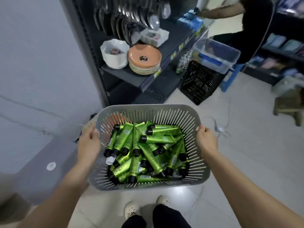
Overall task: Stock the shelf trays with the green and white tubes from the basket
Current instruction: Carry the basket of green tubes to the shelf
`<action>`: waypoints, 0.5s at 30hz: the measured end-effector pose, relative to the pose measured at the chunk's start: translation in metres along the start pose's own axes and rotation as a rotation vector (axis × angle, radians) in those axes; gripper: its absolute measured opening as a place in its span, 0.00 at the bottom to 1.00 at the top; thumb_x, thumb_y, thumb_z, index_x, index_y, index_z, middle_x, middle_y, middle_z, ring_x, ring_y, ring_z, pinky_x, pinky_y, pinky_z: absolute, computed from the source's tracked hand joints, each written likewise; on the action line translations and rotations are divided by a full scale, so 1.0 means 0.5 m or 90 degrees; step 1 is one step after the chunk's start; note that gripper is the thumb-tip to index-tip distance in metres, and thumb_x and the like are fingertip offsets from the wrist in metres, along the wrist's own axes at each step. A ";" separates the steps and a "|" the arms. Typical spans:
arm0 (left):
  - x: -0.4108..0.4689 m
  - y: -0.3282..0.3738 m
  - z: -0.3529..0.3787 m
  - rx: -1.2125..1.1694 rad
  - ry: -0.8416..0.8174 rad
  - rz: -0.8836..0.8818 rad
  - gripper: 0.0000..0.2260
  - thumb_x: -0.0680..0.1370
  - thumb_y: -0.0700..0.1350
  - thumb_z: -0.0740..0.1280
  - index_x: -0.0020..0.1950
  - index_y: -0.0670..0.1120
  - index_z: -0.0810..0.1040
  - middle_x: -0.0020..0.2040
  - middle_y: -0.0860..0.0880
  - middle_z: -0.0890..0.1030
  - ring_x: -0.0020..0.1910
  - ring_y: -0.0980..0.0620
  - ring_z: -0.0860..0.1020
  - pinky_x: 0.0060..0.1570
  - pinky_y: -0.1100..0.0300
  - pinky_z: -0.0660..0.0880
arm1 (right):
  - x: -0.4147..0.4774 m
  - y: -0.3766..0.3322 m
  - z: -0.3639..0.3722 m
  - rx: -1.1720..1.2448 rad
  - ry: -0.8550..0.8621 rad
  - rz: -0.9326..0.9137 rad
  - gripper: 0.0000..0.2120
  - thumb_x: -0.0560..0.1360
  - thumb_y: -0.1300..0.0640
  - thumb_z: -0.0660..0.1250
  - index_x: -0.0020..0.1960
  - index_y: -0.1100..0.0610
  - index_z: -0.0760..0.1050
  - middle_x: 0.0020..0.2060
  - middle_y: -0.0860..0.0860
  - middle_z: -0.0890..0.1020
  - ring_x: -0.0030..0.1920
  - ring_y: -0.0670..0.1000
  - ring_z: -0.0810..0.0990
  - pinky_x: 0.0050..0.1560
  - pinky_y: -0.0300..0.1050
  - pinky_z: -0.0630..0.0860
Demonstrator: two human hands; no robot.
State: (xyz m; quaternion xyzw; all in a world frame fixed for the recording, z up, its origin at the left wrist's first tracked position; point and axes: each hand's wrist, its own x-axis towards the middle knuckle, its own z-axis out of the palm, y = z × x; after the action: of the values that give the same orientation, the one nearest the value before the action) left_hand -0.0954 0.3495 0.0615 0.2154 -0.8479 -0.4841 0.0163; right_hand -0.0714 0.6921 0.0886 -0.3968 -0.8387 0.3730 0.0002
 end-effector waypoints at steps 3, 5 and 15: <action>0.003 0.081 0.090 -0.001 -0.049 0.035 0.17 0.81 0.46 0.58 0.70 0.50 0.71 0.65 0.45 0.77 0.65 0.45 0.74 0.68 0.46 0.66 | 0.046 0.048 -0.074 0.016 0.045 0.038 0.24 0.83 0.50 0.48 0.60 0.65 0.75 0.59 0.65 0.77 0.59 0.62 0.76 0.58 0.52 0.70; -0.004 0.141 0.156 0.027 -0.074 0.067 0.16 0.82 0.46 0.58 0.69 0.51 0.72 0.63 0.49 0.77 0.63 0.48 0.74 0.66 0.49 0.68 | 0.087 0.084 -0.123 0.014 0.059 0.072 0.24 0.83 0.50 0.47 0.60 0.65 0.75 0.60 0.66 0.77 0.60 0.63 0.75 0.58 0.52 0.70; -0.034 0.381 0.549 0.033 -0.248 0.143 0.16 0.81 0.46 0.55 0.66 0.57 0.74 0.57 0.47 0.82 0.56 0.42 0.79 0.52 0.48 0.74 | 0.335 0.255 -0.380 0.077 0.158 0.176 0.26 0.82 0.48 0.48 0.55 0.66 0.77 0.55 0.66 0.79 0.56 0.63 0.78 0.55 0.51 0.72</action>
State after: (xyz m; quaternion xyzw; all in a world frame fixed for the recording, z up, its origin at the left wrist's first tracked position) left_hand -0.2112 0.6632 0.0765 0.0226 -0.8659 -0.4898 -0.0994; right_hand -0.0448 0.9742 0.0965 -0.5505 -0.7459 0.3672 0.0761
